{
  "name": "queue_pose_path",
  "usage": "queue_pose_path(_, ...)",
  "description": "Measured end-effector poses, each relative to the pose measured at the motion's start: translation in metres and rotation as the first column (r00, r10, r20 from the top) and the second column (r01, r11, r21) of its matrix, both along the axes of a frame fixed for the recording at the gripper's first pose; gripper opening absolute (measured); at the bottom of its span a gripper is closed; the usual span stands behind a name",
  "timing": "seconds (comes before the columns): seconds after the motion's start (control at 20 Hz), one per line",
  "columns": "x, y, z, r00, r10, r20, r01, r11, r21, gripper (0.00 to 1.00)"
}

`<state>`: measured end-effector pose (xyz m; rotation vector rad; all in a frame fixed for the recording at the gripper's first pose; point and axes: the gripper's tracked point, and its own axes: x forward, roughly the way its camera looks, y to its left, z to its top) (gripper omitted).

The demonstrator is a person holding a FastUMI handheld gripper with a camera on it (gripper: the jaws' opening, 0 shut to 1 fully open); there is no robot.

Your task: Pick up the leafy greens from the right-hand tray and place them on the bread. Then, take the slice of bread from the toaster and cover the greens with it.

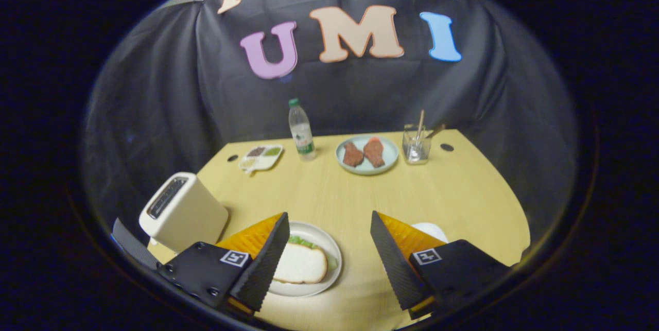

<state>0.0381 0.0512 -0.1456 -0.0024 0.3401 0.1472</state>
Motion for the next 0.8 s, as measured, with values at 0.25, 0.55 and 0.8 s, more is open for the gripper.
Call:
queue_pose_path(0.25,-0.015,-0.017,0.114,0.952,-0.009,0.306,0.006,1.0,0.011,0.99)
queue_pose_path(0.55,-0.041,-0.043,0.185,0.882,-0.068,0.466,-0.003,0.989,0.15,0.99)
queue_pose_path(0.8,-0.055,-0.081,0.201,0.864,-0.099,0.494,0.009,0.983,0.181,0.99)
